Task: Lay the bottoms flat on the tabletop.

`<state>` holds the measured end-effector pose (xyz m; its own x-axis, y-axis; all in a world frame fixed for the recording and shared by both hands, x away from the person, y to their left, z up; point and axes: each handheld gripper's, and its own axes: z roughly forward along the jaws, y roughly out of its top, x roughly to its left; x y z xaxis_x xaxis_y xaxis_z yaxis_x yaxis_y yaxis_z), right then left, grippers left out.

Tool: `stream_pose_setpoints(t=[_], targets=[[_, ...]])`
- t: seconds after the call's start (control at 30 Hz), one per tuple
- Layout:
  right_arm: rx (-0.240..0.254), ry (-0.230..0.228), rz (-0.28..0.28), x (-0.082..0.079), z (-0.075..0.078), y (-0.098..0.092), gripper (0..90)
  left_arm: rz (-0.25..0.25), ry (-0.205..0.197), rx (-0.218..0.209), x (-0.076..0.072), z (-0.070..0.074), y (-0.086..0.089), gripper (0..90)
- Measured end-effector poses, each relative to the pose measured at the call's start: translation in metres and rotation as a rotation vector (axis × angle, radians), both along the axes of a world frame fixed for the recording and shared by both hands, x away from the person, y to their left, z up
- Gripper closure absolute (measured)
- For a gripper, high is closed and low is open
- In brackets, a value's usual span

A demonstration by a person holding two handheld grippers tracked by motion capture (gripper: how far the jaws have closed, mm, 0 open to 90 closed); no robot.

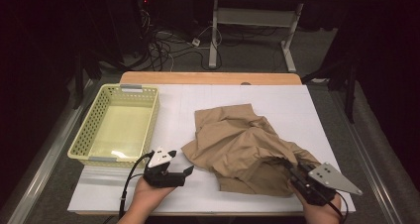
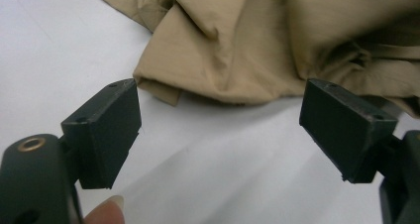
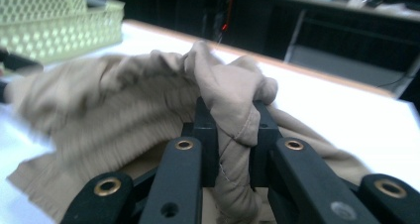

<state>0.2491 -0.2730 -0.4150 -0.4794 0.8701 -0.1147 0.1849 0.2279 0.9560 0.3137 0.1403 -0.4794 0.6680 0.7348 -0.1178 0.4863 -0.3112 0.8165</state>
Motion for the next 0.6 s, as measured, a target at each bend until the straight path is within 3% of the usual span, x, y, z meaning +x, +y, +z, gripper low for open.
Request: stream_pose_setpoints(t=[0.07,0.17,0.2,0.27,0.3,0.37,0.43,0.6], targets=[[0.025,-0.016,-0.017,-0.002,0.003,-0.009,80.5,0.002,-0.016,0.044,0.014,0.004,-0.012,16.3],[0.043,-0.013,-0.032,0.000,0.002,-0.018,80.4,0.001,0.021,0.061,0.042,0.004,-0.034,17.1],[0.049,-0.008,-0.032,0.001,0.000,-0.019,80.3,-0.002,0.029,0.089,0.049,0.002,-0.042,20.6],[0.055,-0.004,-0.034,0.003,-0.002,-0.021,80.3,-0.046,0.101,0.169,0.059,-0.004,-0.058,37.0],[0.055,-0.004,-0.034,0.003,-0.002,-0.021,80.3,-0.052,0.069,0.196,0.058,-0.004,-0.063,44.0],[0.053,-0.004,-0.031,0.003,-0.002,-0.020,80.2,-0.069,0.061,0.195,0.055,-0.004,-0.066,64.9],[0.051,-0.006,-0.029,0.003,-0.003,-0.019,80.1,-0.068,0.051,0.201,0.050,-0.005,-0.067,80.1],[0.052,-0.008,-0.032,0.002,-0.004,-0.018,79.9,-0.124,0.050,0.166,0.029,-0.004,-0.067,84.0]])
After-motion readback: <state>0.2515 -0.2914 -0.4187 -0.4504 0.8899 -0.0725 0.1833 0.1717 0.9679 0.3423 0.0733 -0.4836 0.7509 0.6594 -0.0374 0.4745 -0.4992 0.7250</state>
